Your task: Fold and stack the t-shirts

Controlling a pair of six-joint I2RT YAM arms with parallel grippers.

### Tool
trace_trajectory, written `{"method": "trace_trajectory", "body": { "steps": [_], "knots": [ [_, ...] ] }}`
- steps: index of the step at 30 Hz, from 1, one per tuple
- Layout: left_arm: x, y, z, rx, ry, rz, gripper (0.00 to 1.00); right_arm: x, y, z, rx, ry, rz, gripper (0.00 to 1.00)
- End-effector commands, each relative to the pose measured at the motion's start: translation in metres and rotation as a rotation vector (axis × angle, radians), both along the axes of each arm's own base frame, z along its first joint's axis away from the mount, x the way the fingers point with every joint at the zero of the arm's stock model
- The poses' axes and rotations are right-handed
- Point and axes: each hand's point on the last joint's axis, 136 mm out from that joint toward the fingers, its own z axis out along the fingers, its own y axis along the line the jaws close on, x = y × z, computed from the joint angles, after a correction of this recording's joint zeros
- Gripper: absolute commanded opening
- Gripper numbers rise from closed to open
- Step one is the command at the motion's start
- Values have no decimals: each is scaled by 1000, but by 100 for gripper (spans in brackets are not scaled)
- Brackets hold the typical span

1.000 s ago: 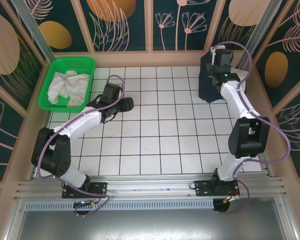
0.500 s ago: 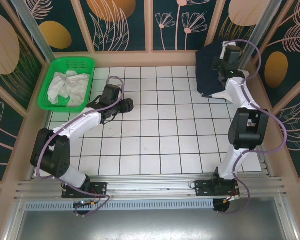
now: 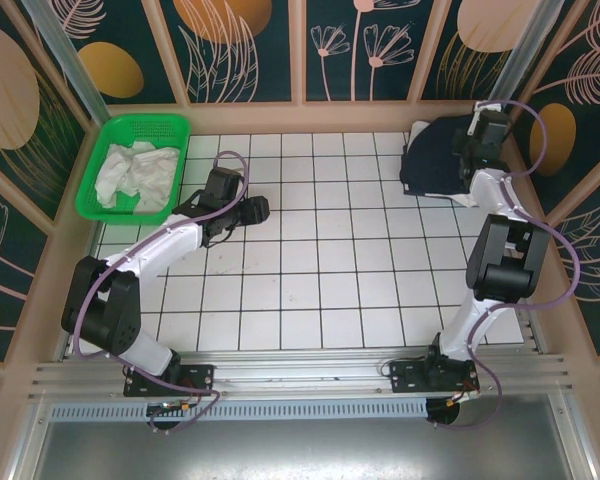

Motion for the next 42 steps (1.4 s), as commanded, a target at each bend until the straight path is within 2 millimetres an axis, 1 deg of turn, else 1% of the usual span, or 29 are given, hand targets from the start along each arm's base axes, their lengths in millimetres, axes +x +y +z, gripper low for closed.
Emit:
{"method": "trace_trajectory", "body": {
  "steps": [1, 3, 5, 7, 8, 12, 14, 17, 19, 22, 24, 29, 31, 35, 36, 38, 39, 41, 42],
  "knots": [
    [4, 1, 5, -3, -12, 0, 61, -1, -6, 47, -48, -99, -37, 0],
    [5, 0, 7, -2, -17, -2, 61, 0, 5, 44, -12, -95, -9, 0],
    [6, -1, 8, -6, -22, -8, 61, 2, 17, 39, -75, -87, -27, 0],
    [6, -3, 9, -13, -25, -15, 61, 6, 27, 41, -136, -95, -59, 0],
    [7, -5, 8, -17, -23, -24, 61, 8, 29, 42, -125, -102, -58, 0],
    [9, -6, 5, -11, -17, -30, 61, 9, 16, 36, -43, -129, -72, 0],
    [10, -6, 6, -14, -23, -31, 61, 13, 10, 27, -41, -121, -80, 0],
    [11, -8, 8, -16, -23, -37, 61, 20, -8, 13, -13, -96, -104, 0],
    [12, -9, 9, -17, -25, -39, 61, 22, -17, 6, -14, -95, -120, 0],
    [13, -9, 11, -16, -28, -39, 61, 26, -31, -10, 25, -82, -126, 0],
    [14, -10, 11, -16, -24, -41, 61, 31, -37, -17, 56, -74, -106, 0],
    [15, -11, 12, -20, -24, -38, 61, 46, -49, -35, 61, -10, -92, 0],
    [15, -10, 13, -21, -26, -36, 61, 52, -55, -38, 89, 2, -86, 0],
    [16, -10, 14, -17, -30, -33, 61, 54, -55, -42, 79, 3, -47, 0],
    [16, -10, 14, -16, -30, -32, 61, 56, -47, -41, 69, -10, -1, 1],
    [17, -11, 15, -18, -29, -36, 61, 55, -41, -37, 52, -34, 42, 0],
    [18, -11, 15, -16, -30, -38, 61, 53, -39, -32, 41, -59, 52, 0],
    [18, -11, 15, -15, -29, -37, 61, 53, -42, -27, 31, -91, 57, 5],
    [19, -11, 15, -14, -29, -37, 61, 56, -47, -30, 35, -75, 52, 7]
  ]
}}
